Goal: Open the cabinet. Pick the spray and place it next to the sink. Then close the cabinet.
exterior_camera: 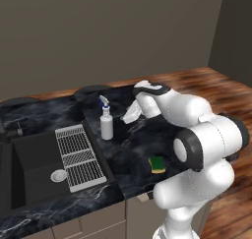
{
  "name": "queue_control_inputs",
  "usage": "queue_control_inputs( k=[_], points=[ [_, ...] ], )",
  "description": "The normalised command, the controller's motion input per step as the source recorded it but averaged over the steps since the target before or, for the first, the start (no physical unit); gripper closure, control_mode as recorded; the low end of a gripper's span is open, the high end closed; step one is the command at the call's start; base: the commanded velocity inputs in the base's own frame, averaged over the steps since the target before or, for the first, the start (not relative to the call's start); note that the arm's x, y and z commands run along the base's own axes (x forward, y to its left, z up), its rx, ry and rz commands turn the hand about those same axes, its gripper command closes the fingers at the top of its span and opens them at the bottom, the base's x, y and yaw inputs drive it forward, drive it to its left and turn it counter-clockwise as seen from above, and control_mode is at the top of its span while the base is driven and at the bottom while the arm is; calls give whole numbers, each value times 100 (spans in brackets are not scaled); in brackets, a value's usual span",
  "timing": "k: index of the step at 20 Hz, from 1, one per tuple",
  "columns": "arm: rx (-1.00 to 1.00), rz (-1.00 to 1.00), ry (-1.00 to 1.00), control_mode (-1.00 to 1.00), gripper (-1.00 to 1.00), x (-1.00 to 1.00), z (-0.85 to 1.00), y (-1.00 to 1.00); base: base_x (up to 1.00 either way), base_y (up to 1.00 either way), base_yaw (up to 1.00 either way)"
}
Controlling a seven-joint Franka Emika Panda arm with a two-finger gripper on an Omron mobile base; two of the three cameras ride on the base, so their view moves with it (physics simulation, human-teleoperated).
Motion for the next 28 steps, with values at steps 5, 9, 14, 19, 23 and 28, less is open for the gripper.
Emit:
queue_control_inputs(
  k=[5, 9, 14, 19, 23, 28],
  points=[
    [0, -6, 5, -100, -100, -46, 66, -30, 0, 0, 0],
    [-2, -7, 1, -100, -100, -73, 48, -6, 0, 0, 0],
    [-4, -11, 0, -100, -100, -73, 27, -17, 0, 0, 0],
    [-4, -17, 0, -100, -100, -64, 47, -41, 0, 0, 0],
    [-11, -30, 2, -100, -100, -44, 54, -8, 0, 0, 0],
    [-22, -50, 16, -100, -100, -15, 10, -7, 0, 0, 0]
  ],
)
